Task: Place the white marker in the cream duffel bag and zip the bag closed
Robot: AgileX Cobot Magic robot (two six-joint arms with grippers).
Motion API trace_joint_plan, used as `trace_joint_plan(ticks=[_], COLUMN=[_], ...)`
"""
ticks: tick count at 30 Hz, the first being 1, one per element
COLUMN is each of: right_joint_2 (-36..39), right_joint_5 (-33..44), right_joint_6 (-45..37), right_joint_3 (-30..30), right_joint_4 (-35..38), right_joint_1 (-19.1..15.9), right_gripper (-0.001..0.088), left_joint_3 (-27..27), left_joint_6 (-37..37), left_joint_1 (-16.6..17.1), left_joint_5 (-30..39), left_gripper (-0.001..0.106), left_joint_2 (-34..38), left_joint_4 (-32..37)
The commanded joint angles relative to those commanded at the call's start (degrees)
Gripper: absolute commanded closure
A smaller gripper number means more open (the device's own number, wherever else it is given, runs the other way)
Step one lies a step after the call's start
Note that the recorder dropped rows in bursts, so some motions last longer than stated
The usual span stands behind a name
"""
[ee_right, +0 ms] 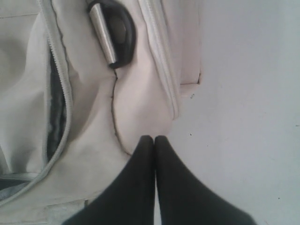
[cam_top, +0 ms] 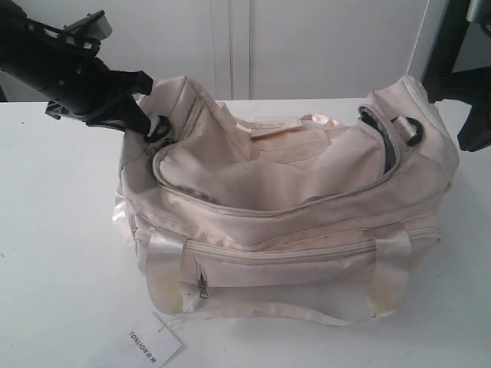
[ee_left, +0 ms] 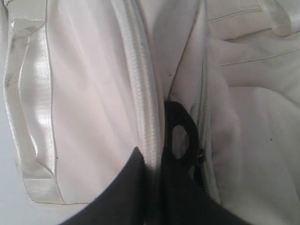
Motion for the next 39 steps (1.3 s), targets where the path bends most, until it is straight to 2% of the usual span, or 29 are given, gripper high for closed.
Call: trace_joint_plan(ticks=[6, 9, 11, 15, 17, 21, 24, 25, 27, 31, 34, 39], right_joint_2=[0.00, 0.00, 0.00, 0.00, 0.00, 0.00, 0.00, 0.00, 0.00, 0.00, 0.27, 2.56], right_joint_5=[0.00, 0.02, -0.36, -0.87, -1.35, -3.99, -9.77, -10.59, -13.30, -16.51, -17.47, -16.74], right_joint_6=[0.00, 0.00, 0.00, -0.85, -6.98, -12.37, -12.81, -12.73, -12.68, -12.06, -11.97, -9.73], right_joint_3=[0.00, 0.00, 0.00, 0.00, 0.00, 0.00, 0.00, 0.00, 0.00, 0.00, -0.11, -3.87], right_joint_4=[0.00, 0.10, 0.49, 4.74, 9.69, 18.92, 22.68, 22.68, 22.77, 23.74, 23.74, 23.53], right_joint_1=[0.00, 0.00, 0.11, 0.11, 1.20, 5.73, 11.66, 12.67, 16.96, 21.91, 24.37, 27.58], right_gripper=[0.0868, 0.0868, 0.0868, 0.0868, 0.0868, 0.0868, 0.0868, 0.0868, 0.0868, 0.0868, 0.0868, 0.0868], left_joint_3=[0.00, 0.00, 0.00, 0.00, 0.00, 0.00, 0.00, 0.00, 0.00, 0.00, 0.00, 0.00], left_joint_6=[0.84, 3.14, 5.41, 7.39, 7.92, 7.92, 7.92, 7.92, 7.92, 7.92, 8.57, 9.01], left_joint_1=[1.00, 4.09, 5.53, 6.97, 6.97, 6.97, 6.97, 6.97, 6.97, 6.97, 6.97, 6.97], left_joint_5=[-0.35, 1.44, 2.92, 4.85, 4.93, 4.79, 4.79, 4.79, 5.16, 5.68, 5.80, 5.92], left_gripper=[0.092, 0.092, 0.092, 0.092, 0.092, 0.092, 0.092, 0.092, 0.092, 0.092, 0.092, 0.092], left_joint_2=[0.00, 0.00, 0.00, 0.00, 0.00, 0.00, 0.00, 0.00, 0.00, 0.00, 0.00, 0.00], left_joint_4=[-6.25, -16.26, -20.54, -22.44, -22.44, -22.44, -22.44, -22.44, -22.44, -22.90, -22.90, -22.90])
